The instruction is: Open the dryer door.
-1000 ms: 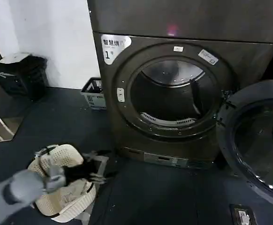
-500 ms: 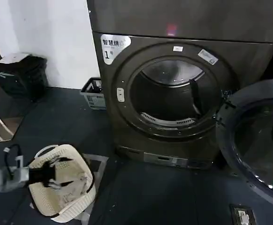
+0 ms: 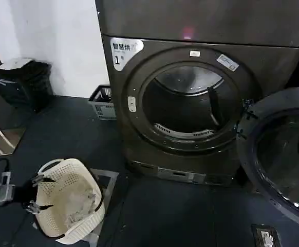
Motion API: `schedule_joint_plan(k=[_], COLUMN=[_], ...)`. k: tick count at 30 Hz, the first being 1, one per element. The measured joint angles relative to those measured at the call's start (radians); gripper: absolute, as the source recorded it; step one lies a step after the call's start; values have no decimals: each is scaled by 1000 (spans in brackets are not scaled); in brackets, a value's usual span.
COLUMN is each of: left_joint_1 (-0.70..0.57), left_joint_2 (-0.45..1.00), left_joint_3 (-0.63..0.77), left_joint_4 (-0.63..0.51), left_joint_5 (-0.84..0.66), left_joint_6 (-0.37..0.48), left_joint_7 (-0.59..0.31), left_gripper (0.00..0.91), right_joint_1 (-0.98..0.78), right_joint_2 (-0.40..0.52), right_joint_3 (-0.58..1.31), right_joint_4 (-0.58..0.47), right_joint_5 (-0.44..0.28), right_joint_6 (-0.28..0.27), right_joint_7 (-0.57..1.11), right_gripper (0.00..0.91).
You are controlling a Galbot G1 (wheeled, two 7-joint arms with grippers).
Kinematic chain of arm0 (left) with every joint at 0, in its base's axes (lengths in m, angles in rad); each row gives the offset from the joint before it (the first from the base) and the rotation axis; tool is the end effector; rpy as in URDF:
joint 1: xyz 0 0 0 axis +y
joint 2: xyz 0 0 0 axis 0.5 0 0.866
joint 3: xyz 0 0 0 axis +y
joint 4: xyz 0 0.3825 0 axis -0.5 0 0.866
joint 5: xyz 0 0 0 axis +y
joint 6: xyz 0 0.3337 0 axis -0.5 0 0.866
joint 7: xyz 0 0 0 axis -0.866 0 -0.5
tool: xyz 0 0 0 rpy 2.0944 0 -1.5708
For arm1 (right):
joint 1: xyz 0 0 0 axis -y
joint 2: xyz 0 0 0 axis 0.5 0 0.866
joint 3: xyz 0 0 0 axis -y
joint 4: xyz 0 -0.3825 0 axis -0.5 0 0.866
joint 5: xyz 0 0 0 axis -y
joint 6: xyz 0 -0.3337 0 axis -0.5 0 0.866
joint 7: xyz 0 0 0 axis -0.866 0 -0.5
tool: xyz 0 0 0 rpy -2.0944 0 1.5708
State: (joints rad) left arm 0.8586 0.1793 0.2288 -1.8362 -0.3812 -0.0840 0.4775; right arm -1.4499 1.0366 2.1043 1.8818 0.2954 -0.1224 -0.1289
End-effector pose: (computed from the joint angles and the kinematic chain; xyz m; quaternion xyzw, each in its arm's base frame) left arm 0.2617 0.3295 -0.1169 -0.4307 -0.6910 -0.5067 0.2833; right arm -0.0341 -0.4162 -0.0720 0.5162 0.7880 -0.2857 0.1758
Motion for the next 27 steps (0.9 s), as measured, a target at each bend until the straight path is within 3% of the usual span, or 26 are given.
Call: schedule_joint_plan(k=[27], left_joint_1=[6], left_joint_2=[-5], left_joint_3=[-13], left_joint_4=[32], left_joint_5=[92], left_joint_6=[21], left_joint_7=[88], left_gripper=[907], right_joint_1=[-7], right_joint_2=[9], right_joint_3=[12], right_joint_4=[3], right_joint_5=[-4], right_joint_6=[4], right_joint_7=[0], right_gripper=[907])
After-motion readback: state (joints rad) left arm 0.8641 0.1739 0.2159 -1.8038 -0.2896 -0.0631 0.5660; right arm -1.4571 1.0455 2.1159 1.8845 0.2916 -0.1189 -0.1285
